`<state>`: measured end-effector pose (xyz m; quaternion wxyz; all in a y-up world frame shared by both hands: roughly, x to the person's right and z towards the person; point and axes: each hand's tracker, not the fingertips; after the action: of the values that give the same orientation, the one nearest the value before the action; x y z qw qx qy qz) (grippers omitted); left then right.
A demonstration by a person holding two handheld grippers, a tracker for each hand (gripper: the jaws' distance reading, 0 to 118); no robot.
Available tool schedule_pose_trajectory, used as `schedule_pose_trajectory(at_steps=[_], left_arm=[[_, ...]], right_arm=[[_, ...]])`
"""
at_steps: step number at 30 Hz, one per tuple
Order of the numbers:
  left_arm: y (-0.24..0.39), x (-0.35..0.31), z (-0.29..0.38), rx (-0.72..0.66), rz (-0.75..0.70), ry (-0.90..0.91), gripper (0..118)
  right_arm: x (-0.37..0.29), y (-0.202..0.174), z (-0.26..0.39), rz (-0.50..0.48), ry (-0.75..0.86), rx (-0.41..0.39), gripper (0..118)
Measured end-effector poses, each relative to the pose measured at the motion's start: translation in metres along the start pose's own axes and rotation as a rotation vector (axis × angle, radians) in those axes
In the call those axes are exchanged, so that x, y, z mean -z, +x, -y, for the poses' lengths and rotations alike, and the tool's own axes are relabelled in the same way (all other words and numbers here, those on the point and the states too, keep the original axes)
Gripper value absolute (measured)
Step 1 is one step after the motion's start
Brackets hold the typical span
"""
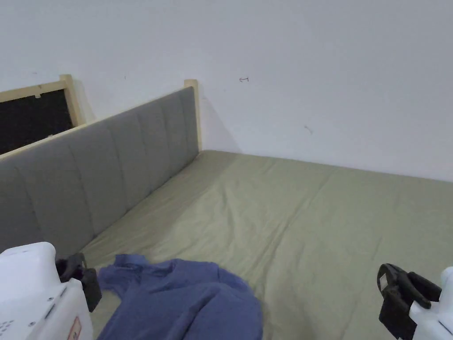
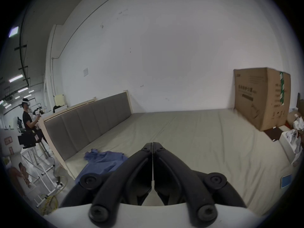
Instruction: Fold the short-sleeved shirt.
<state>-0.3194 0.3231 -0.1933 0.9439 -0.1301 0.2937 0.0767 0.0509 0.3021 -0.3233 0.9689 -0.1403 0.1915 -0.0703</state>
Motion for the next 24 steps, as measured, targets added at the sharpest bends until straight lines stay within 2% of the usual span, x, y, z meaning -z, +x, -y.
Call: schedule_pose_trajectory(at_steps=[2, 4, 5, 6, 8, 10, 11, 12, 14, 16, 17, 18, 19, 20, 21, 22, 24], left_arm=[[0.004, 0.013, -0.002, -0.013, 0.049, -0.057, 0], [0.012, 0.048, -0.008, -0.025, 0.175, -0.191, 0], [0.017, 0.07, -0.008, -0.04, 0.226, -0.271, 5], [0.023, 0.098, -0.005, -0.066, 0.288, -0.367, 18], [0.035, 0.152, 0.011, -0.098, 0.349, -0.546, 56], [0.047, 0.21, 0.039, -0.138, 0.393, -0.724, 71], [0.053, 0.232, 0.055, -0.146, 0.381, -0.805, 85], [0.058, 0.258, 0.073, -0.158, 0.358, -0.897, 91], [0.068, 0.292, 0.107, -0.175, 0.341, -0.998, 92], [0.076, 0.326, 0.139, -0.131, 0.279, -1.059, 92], [0.079, 0.337, 0.151, -0.098, 0.253, -1.071, 94], [0.078, 0.346, 0.166, -0.063, 0.24, -1.115, 106], [0.08, 0.348, 0.17, -0.082, 0.282, -1.117, 118], [0.084, 0.349, 0.171, -0.133, 0.381, -1.105, 118], [0.094, 0.349, 0.175, -0.118, 0.418, -1.046, 118], [0.097, 0.34, 0.172, 0.009, 0.282, -1.093, 118], [0.113, 0.332, 0.175, 0.068, 0.237, -1.086, 118]], right_arm=[[0.004, 0.003, 0.001, 0.009, -0.022, 0.01, 0], [0.004, 0.014, 0.002, 0.037, -0.051, 0.015, 0], [0.005, 0.019, 0.003, 0.046, -0.066, 0.022, 0], [0.004, 0.026, 0.004, 0.06, -0.085, 0.038, 0], [0.003, 0.041, 0.008, 0.098, -0.114, 0.068, 0], [0.001, 0.056, 0.012, 0.139, -0.146, 0.1, 0], [0.001, 0.064, 0.014, 0.151, -0.16, 0.115, 0], [0.0, 0.071, 0.016, 0.169, -0.178, 0.131, 0], [0.0, 0.082, 0.022, 0.206, -0.207, 0.143, 0], [0.0, 0.092, 0.028, 0.23, -0.231, 0.145, 0], [0.001, 0.095, 0.031, 0.242, -0.244, 0.145, 0], [0.002, 0.098, 0.034, 0.251, -0.265, 0.143, 0], [0.005, 0.101, 0.037, 0.256, -0.286, 0.144, 0], [0.007, 0.103, 0.039, 0.257, -0.301, 0.149, 0], [0.009, 0.104, 0.041, 0.256, -0.313, 0.156, 0], [0.012, 0.104, 0.043, 0.256, -0.323, 0.166, 0], [0.016, 0.102, 0.047, 0.245, -0.332, 0.183, 0]])
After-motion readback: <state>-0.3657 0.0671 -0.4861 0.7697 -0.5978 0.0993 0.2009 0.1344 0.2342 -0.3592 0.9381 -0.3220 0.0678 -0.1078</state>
